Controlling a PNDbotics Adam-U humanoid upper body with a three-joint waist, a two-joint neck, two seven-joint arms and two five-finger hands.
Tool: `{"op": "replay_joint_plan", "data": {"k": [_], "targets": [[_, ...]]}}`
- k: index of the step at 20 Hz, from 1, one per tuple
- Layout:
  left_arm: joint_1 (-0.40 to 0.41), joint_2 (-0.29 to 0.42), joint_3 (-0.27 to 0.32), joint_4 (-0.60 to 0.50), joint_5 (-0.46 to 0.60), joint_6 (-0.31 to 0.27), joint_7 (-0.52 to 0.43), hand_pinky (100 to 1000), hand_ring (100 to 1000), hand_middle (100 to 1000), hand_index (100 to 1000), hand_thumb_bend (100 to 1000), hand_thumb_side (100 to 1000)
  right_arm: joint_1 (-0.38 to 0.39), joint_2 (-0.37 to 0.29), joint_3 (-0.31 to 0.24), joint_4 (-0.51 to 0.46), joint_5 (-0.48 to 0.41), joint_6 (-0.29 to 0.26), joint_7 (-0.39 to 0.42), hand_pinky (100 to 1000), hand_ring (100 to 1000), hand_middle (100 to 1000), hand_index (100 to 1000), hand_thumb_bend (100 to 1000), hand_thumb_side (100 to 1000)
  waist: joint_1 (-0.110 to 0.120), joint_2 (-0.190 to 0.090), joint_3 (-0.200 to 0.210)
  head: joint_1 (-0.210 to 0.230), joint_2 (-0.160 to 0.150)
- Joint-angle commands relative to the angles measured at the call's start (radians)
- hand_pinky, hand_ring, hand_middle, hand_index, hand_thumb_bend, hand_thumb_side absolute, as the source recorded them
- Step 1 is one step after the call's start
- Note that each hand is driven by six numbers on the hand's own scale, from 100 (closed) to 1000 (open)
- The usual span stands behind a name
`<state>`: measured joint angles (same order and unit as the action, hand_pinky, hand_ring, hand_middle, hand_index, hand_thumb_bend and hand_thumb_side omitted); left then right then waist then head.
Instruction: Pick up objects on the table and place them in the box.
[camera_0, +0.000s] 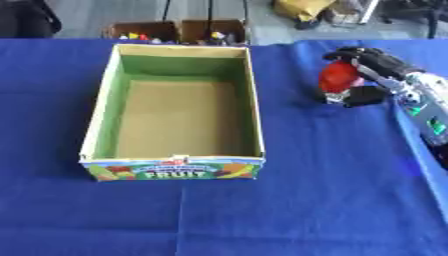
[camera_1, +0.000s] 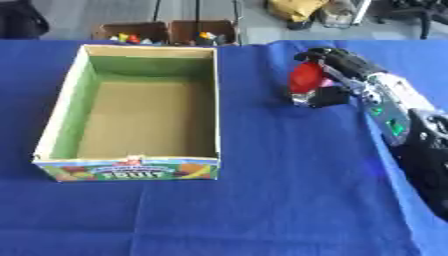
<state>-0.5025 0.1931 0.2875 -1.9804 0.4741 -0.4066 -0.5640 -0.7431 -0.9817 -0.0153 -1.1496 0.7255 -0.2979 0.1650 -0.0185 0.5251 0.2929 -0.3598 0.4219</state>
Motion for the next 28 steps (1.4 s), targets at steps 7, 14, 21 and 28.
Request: {"op": "replay_joint_plan", "data": {"k": [7, 14, 21, 28], "targets": [[-0.004, 0.021, 0.006, -0.020, -0.005, 0.009, 0.003, 642, 732, 752, 937, 100, 934, 0.008, -0.046, -0.003, -0.038, 0.012, 0.033, -0.041, 632, 939, 855, 951, 608, 855, 0.001, -0.034, -0.010, 0.005, 0.007], [-0.003, 0.019, 0.008, -0.020, -0.006, 0.011, 0.007, 646, 733, 751, 935, 100, 933, 0.018, -0.043, -0.001, -0.028, -0.005, 0.037, -0.015, 623, 933, 841, 935, 570, 664, 0.004, -0.035, -0.016, 0.007, 0.012], [-0.004, 0.017, 0.008, -0.020, -0.007, 0.010, 0.006, 650, 733, 750, 932, 100, 932, 0.017, -0.038, -0.002, -0.025, -0.056, 0.053, 0.000, 624, 928, 800, 881, 508, 632, 0.005, -0.031, -0.012, 0.001, 0.010], [-0.004, 0.015, 0.012, -0.020, -0.008, 0.009, 0.012, 659, 737, 750, 929, 100, 931, 0.018, -0.037, 0.000, -0.025, -0.096, 0.061, 0.000, 595, 907, 795, 870, 469, 558, 0.007, -0.027, -0.013, 0.001, 0.015]]}}
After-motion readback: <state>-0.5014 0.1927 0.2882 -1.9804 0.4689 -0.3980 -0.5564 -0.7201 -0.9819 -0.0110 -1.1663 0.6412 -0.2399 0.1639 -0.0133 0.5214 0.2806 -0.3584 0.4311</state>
